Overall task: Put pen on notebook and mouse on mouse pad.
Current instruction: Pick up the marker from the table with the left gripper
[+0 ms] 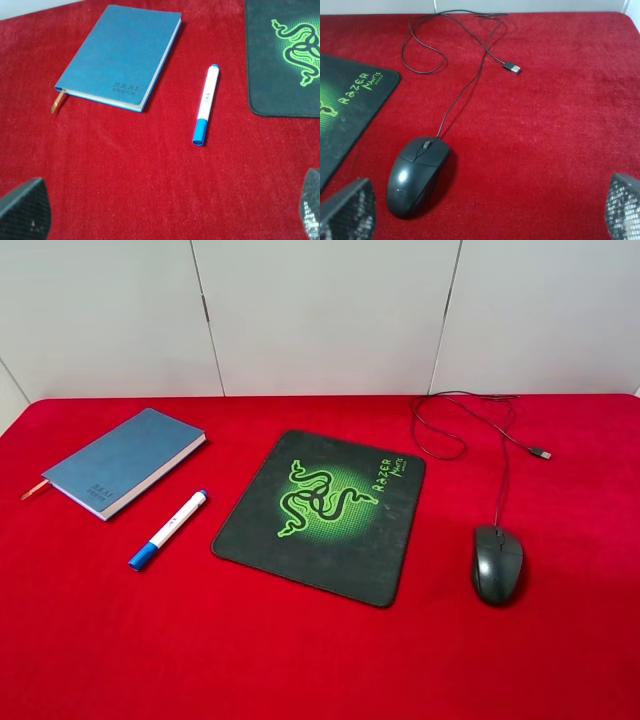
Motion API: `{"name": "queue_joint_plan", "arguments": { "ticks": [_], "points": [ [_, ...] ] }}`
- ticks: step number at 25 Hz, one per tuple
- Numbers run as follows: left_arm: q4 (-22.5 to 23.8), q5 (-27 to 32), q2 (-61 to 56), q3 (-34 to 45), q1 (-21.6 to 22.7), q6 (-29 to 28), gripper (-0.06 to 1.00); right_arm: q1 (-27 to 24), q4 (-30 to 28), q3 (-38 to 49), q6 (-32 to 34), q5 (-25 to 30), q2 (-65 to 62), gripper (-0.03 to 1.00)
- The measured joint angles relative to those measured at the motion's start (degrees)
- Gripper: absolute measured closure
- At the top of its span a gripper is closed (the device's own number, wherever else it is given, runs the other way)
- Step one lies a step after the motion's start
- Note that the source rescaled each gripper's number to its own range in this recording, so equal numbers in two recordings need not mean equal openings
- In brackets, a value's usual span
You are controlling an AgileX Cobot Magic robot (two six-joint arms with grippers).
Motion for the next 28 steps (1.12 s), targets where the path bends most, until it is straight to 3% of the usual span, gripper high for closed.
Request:
{"name": "queue_joint_plan", "arguments": {
  "ticks": [7, 14, 28],
  "points": [
    [0.0, 1.0, 17.2, -8.2, 0.0, 0.0, -0.05, 0.0, 0.0, 0.0, 0.0, 0.0, 0.0, -0.03],
    [-1.4, 0.0, 32.8, -10.1, 0.0, 0.0, -0.05, 0.0, 0.0, 0.0, 0.0, 0.0, 0.0, -0.03],
    [-2.6, -14.3, 65.8, -10.5, -6.0, 0.0, -0.05, 0.0, 0.0, 0.0, 0.0, 0.0, 0.0, -0.03]
  ]
}}
